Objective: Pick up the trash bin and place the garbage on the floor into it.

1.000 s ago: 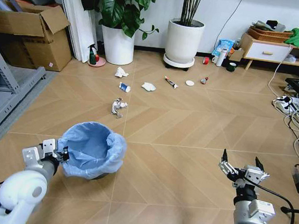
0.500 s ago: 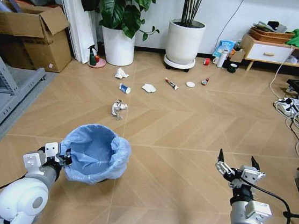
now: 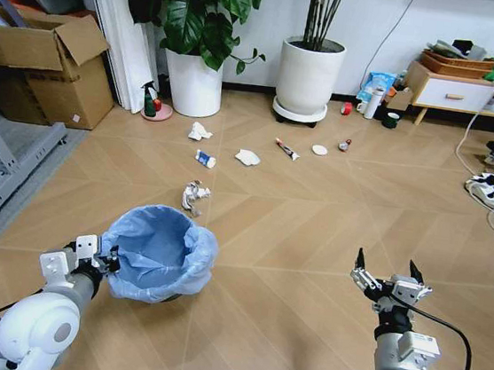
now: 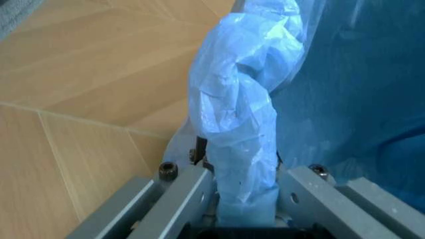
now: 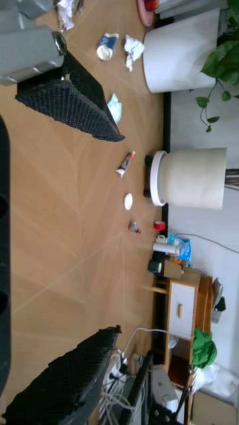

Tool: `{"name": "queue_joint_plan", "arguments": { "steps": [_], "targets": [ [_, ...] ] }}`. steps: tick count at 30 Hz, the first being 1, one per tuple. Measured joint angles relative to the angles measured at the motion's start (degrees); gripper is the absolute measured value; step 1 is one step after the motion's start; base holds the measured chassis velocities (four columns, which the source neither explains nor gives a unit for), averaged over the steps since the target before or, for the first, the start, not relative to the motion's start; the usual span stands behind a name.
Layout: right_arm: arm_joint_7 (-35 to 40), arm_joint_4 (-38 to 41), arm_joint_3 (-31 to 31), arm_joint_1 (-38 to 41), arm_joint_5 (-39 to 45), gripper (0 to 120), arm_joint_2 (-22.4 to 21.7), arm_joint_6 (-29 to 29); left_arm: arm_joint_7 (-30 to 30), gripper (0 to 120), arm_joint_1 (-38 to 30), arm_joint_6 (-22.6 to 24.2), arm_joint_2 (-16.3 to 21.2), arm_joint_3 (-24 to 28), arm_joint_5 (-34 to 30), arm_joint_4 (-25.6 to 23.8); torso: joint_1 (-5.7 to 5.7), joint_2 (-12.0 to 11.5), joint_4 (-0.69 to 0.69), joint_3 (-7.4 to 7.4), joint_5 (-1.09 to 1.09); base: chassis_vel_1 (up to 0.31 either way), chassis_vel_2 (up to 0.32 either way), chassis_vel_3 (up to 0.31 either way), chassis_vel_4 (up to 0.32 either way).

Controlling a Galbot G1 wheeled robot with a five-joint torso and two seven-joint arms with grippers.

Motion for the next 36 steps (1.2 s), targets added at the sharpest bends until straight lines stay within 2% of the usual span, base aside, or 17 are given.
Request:
{"name": "queue_joint_plan", "arguments": {
  "steps": [36],
  "targets": [
    [0.00, -2.11, -1.22, 0.88, -1.04, 100, 0.73, 0.32, 0.90, 0, -0.09, 0.07, -0.36, 0.54, 0.12, 1.08, -0.01, 0.00, 0.00, 0.00, 0.00, -0.048, 0.279, 0.046, -0.286]
  ]
}}
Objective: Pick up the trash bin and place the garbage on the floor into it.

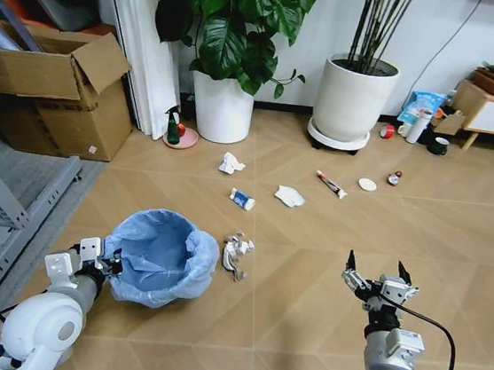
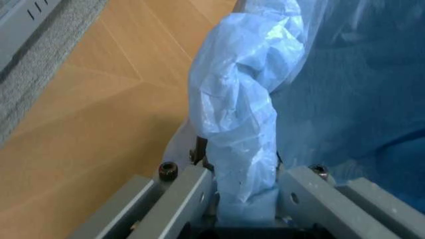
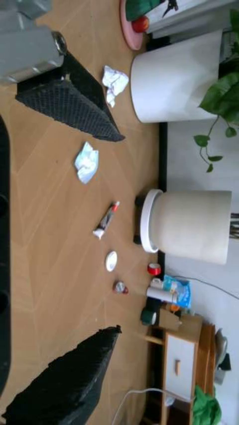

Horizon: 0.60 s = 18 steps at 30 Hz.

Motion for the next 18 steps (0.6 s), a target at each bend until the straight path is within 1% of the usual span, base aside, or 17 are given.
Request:
{"name": "queue_joint_plan", "arguments": {
  "steps": [13, 18],
  "targets": [
    [0.17, -0.91, -1.30, -0.39, -1.12, 100, 0.44, -0.43, 0.39, 0, 0.54, -0.20, -0.46, -0.01, 0.57, -0.09, 0.00, 0.00, -0.01, 0.00, 0.00, -0.097, 0.259, 0.086, -0.266],
    [0.34, -2.16, -2.20, 0.13, -1.26, 100, 0.00, -1.20, 0.42, 0, 0.93, -0.30, -0.71, -0.29, 0.60, -0.45, 0.01, 0.00, 0.00, 0.01, 0.00, -0.082, 0.178, 0.085, -0.165]
  ]
}}
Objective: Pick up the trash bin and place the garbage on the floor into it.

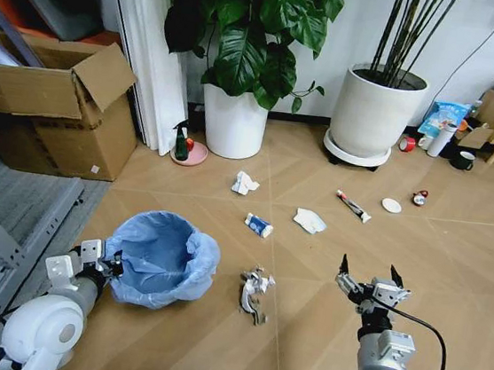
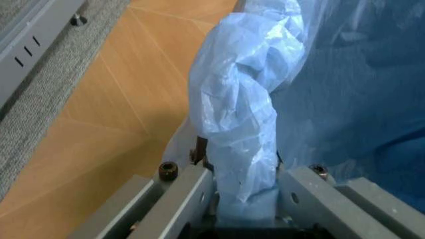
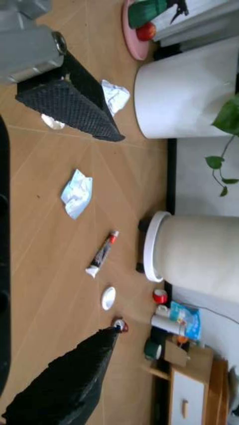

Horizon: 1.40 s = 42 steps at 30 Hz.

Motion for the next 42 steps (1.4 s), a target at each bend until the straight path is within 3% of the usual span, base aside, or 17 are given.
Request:
{"name": "queue_joint_plan", "arguments": {
  "steps": [8, 15, 18, 25, 32, 42],
  "targets": [
    [0.30, -4.66, -1.93, 2.97, 1.43, 100, -2.93, -1.51, -0.01, 0, 0.32, -0.10, -0.16, -0.38, 0.05, -0.28, -0.01, 0.00, 0.00, -0.02, 0.01, -0.016, 0.024, 0.015, -0.016],
    [0.28, -12.52, -6.19, 8.27, 5.21, 100, -9.67, -3.92, -0.01, 0, -0.58, -0.30, -0.30, -0.05, 0.40, 1.10, -0.01, 0.00, 0.00, -0.02, 0.01, 0.003, -0.014, -0.011, 0.016],
    [-0.63, -18.15, -11.39, 13.41, 10.99, 100, -14.65, -5.24, -0.02, 0, -1.36, -0.31, 0.05, -0.14, 0.19, 1.70, -0.01, 0.00, 0.01, -0.01, 0.01, 0.000, 0.000, 0.000, 0.000],
    [-3.14, -26.39, -21.78, 22.27, 22.33, 100, -19.35, -10.07, -0.18, 0, -1.21, -0.30, 0.12, -0.43, 0.13, 2.24, -0.01, 0.00, 0.01, -0.01, 0.00, 0.000, 0.000, 0.000, 0.000],
    [-5.33, -38.59, -30.59, 33.55, 23.93, 100, -18.52, -13.49, -0.15, 0, -1.48, -0.50, -0.10, -0.51, 0.34, 3.27, 0.00, 0.00, 0.01, 0.00, 0.02, 0.000, 0.000, 0.000, 0.000],
    [-5.98, -47.41, -35.78, 39.68, 26.12, 100, -15.89, -18.19, 0.06, 0, -2.18, -0.75, 0.06, -0.55, 0.29, 4.36, 0.00, 0.00, 0.00, 0.00, 0.01, 0.000, 0.000, 0.000, 0.000]
  ]
}}
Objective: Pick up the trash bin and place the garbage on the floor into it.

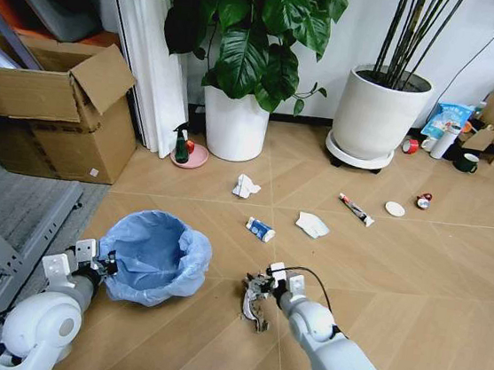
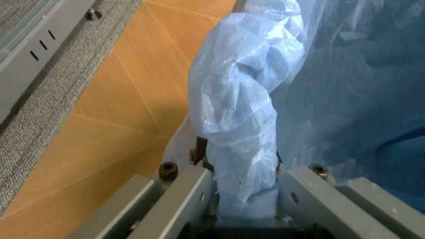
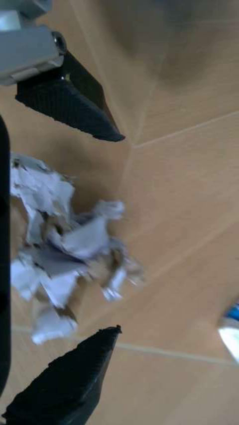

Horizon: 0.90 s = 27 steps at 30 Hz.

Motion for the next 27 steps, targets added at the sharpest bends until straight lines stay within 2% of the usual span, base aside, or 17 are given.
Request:
{"name": "queue_joint_plan", "arguments": {
  "steps": [7, 11, 12, 14, 15, 17, 18, 20, 23, 27],
  "targets": [
    [0.81, -3.70, -0.48, 0.96, 1.02, 100, 1.30, -1.68, 0.08, 0, -0.15, -0.05, -0.07, 0.12, 0.06, 0.21, 0.00, 0.00, 0.00, -0.01, -0.01, 0.000, 0.000, 0.000, 0.000],
    [0.72, -4.62, -0.48, 1.17, 1.13, 90, 1.58, -1.01, 0.12, 0, -0.13, -0.14, -0.07, 0.12, 0.15, 0.31, 0.00, 0.00, 0.00, -0.01, 0.00, 0.000, 0.000, 0.000, 0.000],
    [0.62, -4.85, -0.47, 1.23, 1.12, 88, 1.64, -0.73, 0.12, 0, -0.12, -0.16, -0.09, 0.12, 0.17, 0.33, 0.00, 0.00, 0.00, -0.01, 0.00, 0.000, 0.000, 0.000, 0.000],
    [0.02, -5.48, -0.47, 1.43, 1.02, 74, 1.83, 0.14, 0.14, 0, -0.11, -0.19, -0.11, 0.12, 0.18, 0.35, 0.00, 0.00, 0.00, -0.01, -0.01, 0.000, 0.000, 0.000, 0.000],
    [0.02, -5.48, -0.47, 1.43, 1.02, 74, 1.83, 0.14, 0.14, 0, -0.11, -0.19, -0.11, 0.12, 0.18, 0.35, 0.00, 0.00, 0.00, -0.01, -0.01, 0.000, 0.000, 0.000, 0.000],
    [-0.15, -6.01, -0.39, 1.60, 0.95, 64, 2.16, 0.42, 0.14, 0, -0.10, -0.20, -0.11, 0.12, 0.18, 0.35, 0.00, 0.00, 0.00, -0.01, -0.01, 0.000, 0.000, 0.000, 0.000],
    [-0.15, -6.01, -0.39, 1.60, 0.95, 64, 2.16, 0.42, 0.14, 0, -0.10, -0.20, -0.11, 0.12, 0.18, 0.35, 0.00, 0.00, 0.00, -0.01, -0.01, 0.000, 0.000, 0.000, 0.000],
    [-0.16, -6.76, -0.28, 1.76, 0.84, 53, 2.60, 0.63, 0.14, 0, -0.08, -0.21, -0.02, 0.10, 0.18, 0.39, 0.00, 0.00, 0.00, -0.01, 0.00, 0.000, 0.000, 0.000, 0.000],
    [-0.16, -7.46, -0.24, 1.90, 0.59, 46, 2.84, 0.94, 0.14, 0, -0.10, -0.24, -0.02, 0.11, 0.19, 0.49, 0.00, 0.00, 0.00, -0.01, -0.01, 0.000, 0.000, 0.000, 0.000],
    [-0.30, -9.16, 0.02, 2.54, 0.34, 26, 3.48, 1.47, 0.14, 0, -0.21, -0.24, -0.15, 0.34, 0.19, 0.53, 0.00, 0.01, 0.00, -0.01, -0.01, 0.000, 0.000, 0.000, 0.000]
  ]
}}
